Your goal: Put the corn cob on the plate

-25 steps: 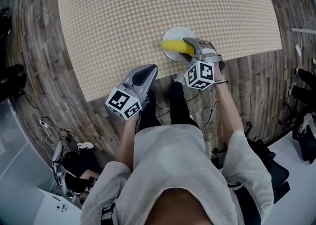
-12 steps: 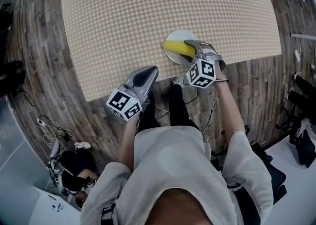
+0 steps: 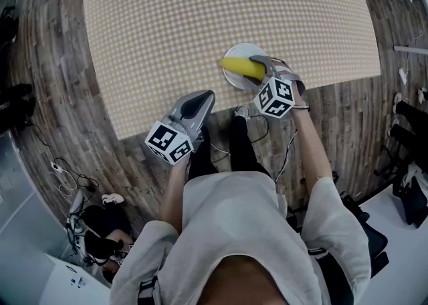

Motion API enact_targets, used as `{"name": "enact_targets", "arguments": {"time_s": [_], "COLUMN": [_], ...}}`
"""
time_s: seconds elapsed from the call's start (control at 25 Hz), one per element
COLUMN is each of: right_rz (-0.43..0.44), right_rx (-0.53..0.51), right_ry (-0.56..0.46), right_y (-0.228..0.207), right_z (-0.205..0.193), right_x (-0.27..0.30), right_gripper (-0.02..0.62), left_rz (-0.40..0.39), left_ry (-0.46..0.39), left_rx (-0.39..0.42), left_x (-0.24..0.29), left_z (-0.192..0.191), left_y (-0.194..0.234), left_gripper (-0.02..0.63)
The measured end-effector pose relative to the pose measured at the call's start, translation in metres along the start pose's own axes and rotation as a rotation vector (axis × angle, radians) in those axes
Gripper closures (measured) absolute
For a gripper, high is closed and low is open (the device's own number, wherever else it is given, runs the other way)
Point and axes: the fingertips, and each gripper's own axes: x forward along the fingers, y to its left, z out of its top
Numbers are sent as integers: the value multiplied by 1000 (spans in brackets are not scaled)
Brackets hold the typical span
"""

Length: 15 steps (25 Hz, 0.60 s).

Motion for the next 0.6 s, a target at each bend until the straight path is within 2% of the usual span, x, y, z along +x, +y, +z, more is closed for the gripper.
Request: {"name": "enact_targets", "arguments": {"time_s": [0.12, 0.2, 0.36, 0.6], "right_rz": [-16, -27, -30, -52], "right_rx": [-14, -36, -77, -53], "right_ry": [2, 13, 16, -26], "right_y": [-2, -3, -1, -7], "right_z": [1, 3, 8, 21], "right_x": [0, 1, -4, -20], "right_gripper": [337, 311, 311, 310], "left_rz": [6, 8, 6, -1], "left_ry": [-7, -11, -25, -43], "left_rx": [6, 11, 24, 46], "left_x": [-1, -1, -2, -1], "left_z": [4, 8, 16, 26], "left_y": [1, 2, -4, -14], "left_gripper": [598, 598, 598, 598]}}
